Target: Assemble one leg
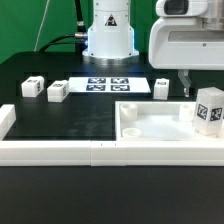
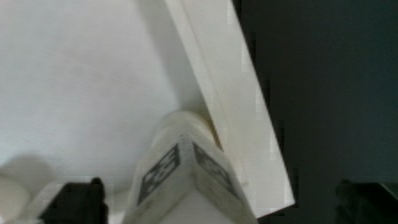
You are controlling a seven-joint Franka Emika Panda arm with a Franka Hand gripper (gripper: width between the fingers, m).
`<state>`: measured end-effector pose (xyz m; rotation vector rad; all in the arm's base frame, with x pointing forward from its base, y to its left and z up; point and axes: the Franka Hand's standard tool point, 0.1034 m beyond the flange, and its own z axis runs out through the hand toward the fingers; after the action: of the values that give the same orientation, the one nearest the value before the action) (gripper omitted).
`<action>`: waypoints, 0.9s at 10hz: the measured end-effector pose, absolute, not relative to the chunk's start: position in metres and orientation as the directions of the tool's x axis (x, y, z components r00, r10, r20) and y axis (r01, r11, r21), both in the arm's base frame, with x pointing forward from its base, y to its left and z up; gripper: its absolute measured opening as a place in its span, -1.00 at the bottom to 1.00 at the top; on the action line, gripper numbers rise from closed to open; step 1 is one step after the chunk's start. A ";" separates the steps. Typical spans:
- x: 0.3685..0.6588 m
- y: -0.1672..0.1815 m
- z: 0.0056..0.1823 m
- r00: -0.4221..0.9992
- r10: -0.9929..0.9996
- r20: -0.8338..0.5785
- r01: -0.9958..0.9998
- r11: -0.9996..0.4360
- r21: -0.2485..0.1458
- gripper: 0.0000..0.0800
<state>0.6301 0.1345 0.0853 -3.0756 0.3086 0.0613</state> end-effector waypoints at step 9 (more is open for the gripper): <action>0.629 0.130 0.083 0.917 0.399 -0.021 0.398 -0.916 -0.050 0.56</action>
Offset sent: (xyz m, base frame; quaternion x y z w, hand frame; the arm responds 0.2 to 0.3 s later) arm -0.0006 -0.0001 0.0030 -0.0246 -0.0041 -0.2453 0.9691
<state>0.6293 0.1297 0.0827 -3.0313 -0.6307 0.0480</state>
